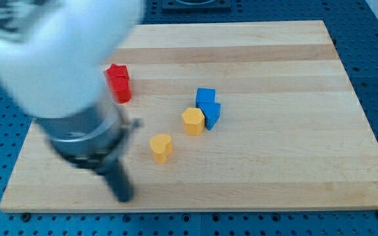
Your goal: Move the yellow heart towards the center left
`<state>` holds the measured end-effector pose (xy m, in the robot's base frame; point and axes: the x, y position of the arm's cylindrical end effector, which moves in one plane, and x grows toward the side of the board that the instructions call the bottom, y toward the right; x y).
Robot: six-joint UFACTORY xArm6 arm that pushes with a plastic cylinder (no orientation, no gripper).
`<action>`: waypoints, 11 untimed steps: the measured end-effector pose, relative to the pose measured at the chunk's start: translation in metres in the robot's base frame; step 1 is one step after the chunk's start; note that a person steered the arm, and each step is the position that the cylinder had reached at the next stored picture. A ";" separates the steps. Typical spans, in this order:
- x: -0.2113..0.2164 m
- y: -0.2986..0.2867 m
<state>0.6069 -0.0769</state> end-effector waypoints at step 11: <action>-0.157 -0.085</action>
<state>0.4502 -0.1624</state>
